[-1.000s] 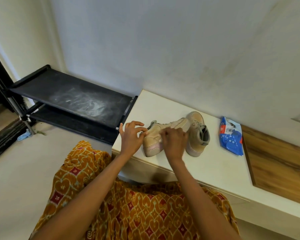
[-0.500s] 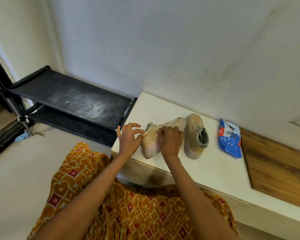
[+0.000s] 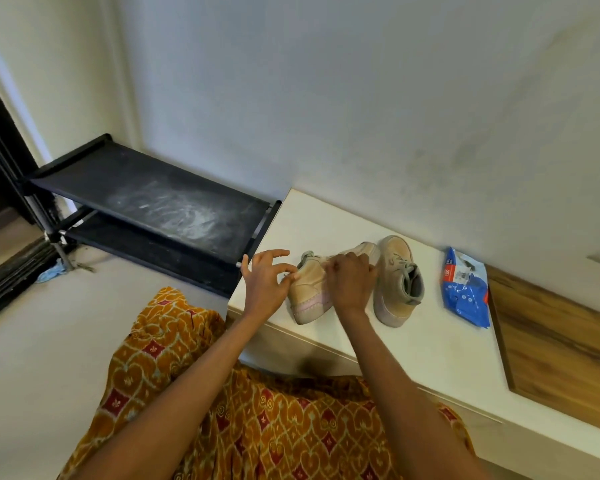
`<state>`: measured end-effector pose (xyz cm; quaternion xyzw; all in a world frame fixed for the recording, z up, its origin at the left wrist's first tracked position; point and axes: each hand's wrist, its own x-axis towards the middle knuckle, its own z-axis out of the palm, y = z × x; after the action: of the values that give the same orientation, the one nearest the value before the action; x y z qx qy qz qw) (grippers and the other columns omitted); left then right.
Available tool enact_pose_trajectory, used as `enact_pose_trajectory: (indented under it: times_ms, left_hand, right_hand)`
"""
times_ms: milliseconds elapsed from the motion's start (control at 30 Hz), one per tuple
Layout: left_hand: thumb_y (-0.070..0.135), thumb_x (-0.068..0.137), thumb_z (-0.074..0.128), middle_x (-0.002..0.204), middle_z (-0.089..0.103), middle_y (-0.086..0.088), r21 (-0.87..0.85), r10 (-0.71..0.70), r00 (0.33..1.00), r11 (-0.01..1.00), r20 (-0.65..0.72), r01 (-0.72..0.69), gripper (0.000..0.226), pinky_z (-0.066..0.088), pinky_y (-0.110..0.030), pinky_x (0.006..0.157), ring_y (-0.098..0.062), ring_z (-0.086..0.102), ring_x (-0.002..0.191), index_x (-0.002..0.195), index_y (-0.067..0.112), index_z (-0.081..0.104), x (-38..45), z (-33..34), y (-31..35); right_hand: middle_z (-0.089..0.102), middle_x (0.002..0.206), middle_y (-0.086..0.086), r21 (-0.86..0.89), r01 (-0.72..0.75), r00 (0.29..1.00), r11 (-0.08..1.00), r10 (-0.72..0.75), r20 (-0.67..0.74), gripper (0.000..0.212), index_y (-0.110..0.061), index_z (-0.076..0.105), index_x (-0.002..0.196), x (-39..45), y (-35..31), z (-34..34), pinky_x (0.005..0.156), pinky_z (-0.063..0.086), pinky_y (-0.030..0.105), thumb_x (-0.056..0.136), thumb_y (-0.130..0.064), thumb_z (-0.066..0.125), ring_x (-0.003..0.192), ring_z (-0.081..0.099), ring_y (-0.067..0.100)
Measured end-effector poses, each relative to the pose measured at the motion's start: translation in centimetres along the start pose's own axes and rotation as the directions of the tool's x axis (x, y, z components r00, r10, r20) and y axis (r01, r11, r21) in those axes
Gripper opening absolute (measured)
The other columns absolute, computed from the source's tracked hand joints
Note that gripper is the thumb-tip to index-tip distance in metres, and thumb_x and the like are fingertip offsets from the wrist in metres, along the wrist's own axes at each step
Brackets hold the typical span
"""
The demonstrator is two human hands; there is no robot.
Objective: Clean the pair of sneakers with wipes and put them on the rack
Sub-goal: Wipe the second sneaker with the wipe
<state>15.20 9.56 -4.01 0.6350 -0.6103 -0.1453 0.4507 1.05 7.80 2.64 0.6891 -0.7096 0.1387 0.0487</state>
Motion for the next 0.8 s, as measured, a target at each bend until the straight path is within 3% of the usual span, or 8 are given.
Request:
enact_pose_trajectory:
  times_ms: [133, 233, 333, 433, 533, 633, 733, 800]
  left_hand:
    - [0.02, 0.08, 0.071, 0.118, 0.063, 0.001, 0.004, -0.035, 0.999, 0.999, 0.007, 0.035, 0.006, 0.01, -0.055, 0.111, -0.022, 0.046, 0.121, 0.083, 0.022, 0.076, 0.0, -0.2, -0.4]
    - [0.022, 0.081, 0.071, 0.12, 0.062, 0.0, -0.021, -0.047, 0.999, 0.999, 0.019, 0.047, 0.006, 0.009, -0.056, 0.112, -0.021, 0.045, 0.123, 0.084, 0.022, 0.076, 0.0, -0.1, -0.4]
    - [0.026, 0.082, 0.07, 0.12, 0.062, 0.0, -0.043, -0.057, 0.998, 0.997, 0.028, 0.058, 0.009, 0.007, -0.054, 0.112, -0.021, 0.044, 0.124, 0.085, 0.021, 0.076, 0.0, -0.2, -0.2]
    - [0.028, 0.083, 0.068, 0.121, 0.06, 0.002, -0.062, -0.107, 0.992, 0.992, 0.068, 0.111, 0.012, 0.006, -0.053, 0.113, -0.018, 0.042, 0.124, 0.088, 0.02, 0.075, 0.2, -0.4, 0.1]
    - [0.029, 0.086, 0.064, 0.119, 0.06, 0.005, -0.106, -0.171, 0.973, 0.976, 0.157, 0.188, 0.013, 0.007, -0.05, 0.112, -0.015, 0.042, 0.122, 0.09, 0.022, 0.074, 0.7, -0.7, 0.0]
    - [0.03, 0.09, 0.059, 0.122, 0.059, 0.006, -0.129, -0.194, 0.958, 0.966, 0.212, 0.224, 0.017, 0.012, -0.053, 0.11, -0.017, 0.041, 0.124, 0.09, 0.024, 0.074, 1.1, -0.9, -0.6]
    - [0.036, 0.088, 0.059, 0.13, 0.054, 0.007, -0.172, -0.204, 0.939, 0.951, 0.278, 0.258, 0.018, 0.016, -0.053, 0.109, -0.018, 0.037, 0.129, 0.093, 0.025, 0.073, 1.0, -0.7, -0.8]
    - [0.038, 0.086, 0.062, 0.134, 0.05, 0.006, -0.194, -0.183, 0.938, 0.95, 0.293, 0.246, 0.018, 0.014, -0.054, 0.11, -0.018, 0.034, 0.131, 0.094, 0.026, 0.072, 0.8, -0.8, -0.6]
  right_hand:
    - [0.07, 0.097, 0.004, 0.058, 0.197, 0.979, 0.979, -0.193, -0.073, 0.01, -0.017, 0.074, 0.088, -2.8, -1.8, 0.6, 0.086, 0.041, 0.038, 0.083, -0.022, 0.066, 0.095, 0.059, 0.025]
    - [0.07, 0.091, 0.002, -0.002, 0.347, 0.927, 0.938, -0.344, -0.15, 0.011, -0.019, 0.075, 0.081, -2.9, -0.4, 0.6, 0.083, 0.047, 0.04, 0.071, -0.022, 0.078, 0.087, 0.063, 0.025]
    - [0.067, 0.095, 0.003, 0.001, 0.213, 0.968, 0.977, -0.211, -0.133, 0.009, -0.018, 0.075, 0.082, -0.8, 1.2, 0.2, 0.085, 0.041, 0.042, 0.077, -0.025, 0.072, 0.093, 0.058, 0.028]
    - [0.065, 0.107, 0.003, 0.025, 0.099, 0.994, 0.995, -0.098, -0.042, 0.019, -0.017, 0.073, 0.096, 0.2, 0.7, 0.0, 0.091, 0.033, 0.041, 0.088, -0.026, 0.058, 0.105, 0.051, 0.027]
    - [0.067, 0.109, 0.003, 0.055, 0.124, 0.992, 0.991, -0.123, -0.028, 0.022, -0.016, 0.07, 0.102, -1.2, -1.0, 0.4, 0.09, 0.033, 0.036, 0.092, -0.022, 0.051, 0.105, 0.052, 0.023]
    - [0.07, 0.102, 0.003, 0.107, 0.211, 0.977, 0.972, -0.208, -0.034, 0.012, -0.018, 0.072, 0.093, -3.8, -2.1, 0.8, 0.088, 0.041, 0.037, 0.085, -0.023, 0.065, 0.099, 0.057, 0.023]
    - [0.07, 0.093, 0.002, 0.02, 0.388, 0.917, 0.921, -0.384, -0.104, 0.014, -0.02, 0.074, 0.083, -4.6, -1.7, 1.1, 0.084, 0.048, 0.039, 0.071, -0.024, 0.08, 0.091, 0.061, 0.024]
    - [0.068, 0.097, 0.004, 0.026, 0.341, 0.93, 0.94, -0.333, -0.155, 0.014, -0.02, 0.073, 0.082, -3.7, -1.0, 1.0, 0.085, 0.047, 0.041, 0.07, -0.024, 0.079, 0.094, 0.061, 0.026]
